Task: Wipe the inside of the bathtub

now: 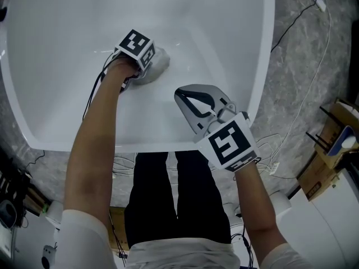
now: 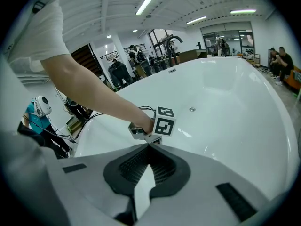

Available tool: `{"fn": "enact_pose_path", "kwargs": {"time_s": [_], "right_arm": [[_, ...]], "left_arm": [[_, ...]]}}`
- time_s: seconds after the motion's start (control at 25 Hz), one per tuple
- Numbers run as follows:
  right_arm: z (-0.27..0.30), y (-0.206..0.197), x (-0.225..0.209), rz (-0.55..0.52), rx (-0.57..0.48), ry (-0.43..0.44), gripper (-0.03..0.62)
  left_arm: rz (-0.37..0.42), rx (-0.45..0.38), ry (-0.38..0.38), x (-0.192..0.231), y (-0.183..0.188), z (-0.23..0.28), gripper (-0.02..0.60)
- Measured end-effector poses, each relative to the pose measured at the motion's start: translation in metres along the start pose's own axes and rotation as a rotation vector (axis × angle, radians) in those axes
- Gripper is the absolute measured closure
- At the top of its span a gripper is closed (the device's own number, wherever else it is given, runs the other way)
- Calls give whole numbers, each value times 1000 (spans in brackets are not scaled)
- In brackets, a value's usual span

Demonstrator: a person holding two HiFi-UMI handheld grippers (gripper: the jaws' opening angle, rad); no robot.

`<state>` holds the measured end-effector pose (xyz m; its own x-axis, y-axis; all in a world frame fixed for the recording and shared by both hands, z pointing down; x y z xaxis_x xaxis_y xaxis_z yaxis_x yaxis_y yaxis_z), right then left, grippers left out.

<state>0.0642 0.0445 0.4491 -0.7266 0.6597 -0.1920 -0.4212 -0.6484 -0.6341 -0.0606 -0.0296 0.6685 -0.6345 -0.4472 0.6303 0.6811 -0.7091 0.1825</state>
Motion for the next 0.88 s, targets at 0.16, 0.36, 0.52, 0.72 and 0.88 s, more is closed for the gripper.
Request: {"fn": "enact_pose_path", "kwargs": {"time_s": [0.16, 0.36, 0.52, 0.72, 0.88], "right_arm": [[-4, -3, -6, 7, 2, -5, 574], [-7, -2, -12, 23, -9, -13, 574], [-7, -5, -16, 31, -4, -13, 574], [-2, -6, -20, 27, 43, -56, 574], [3, -9, -20, 68, 81, -59, 574]], "left_arm": [[12, -11, -31, -19, 15, 12, 485], [26, -24, -93, -46, 36, 26, 485], [34, -33, -119, -59, 47, 36, 485], [25, -50, -128, -59, 52, 41, 485], [10, -73, -136, -57, 55, 45, 485]]}}
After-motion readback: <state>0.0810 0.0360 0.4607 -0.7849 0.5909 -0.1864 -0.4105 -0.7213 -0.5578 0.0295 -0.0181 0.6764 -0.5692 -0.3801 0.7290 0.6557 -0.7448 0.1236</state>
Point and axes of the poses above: the fingertips, and each gripper's own axes: z forward along the fingers, x to its left, y out of its top, the point moved 6 cm from there along -z, backward along the fingers, and after that the axes turned 11 degrees about -y, right-handed, at the moved point
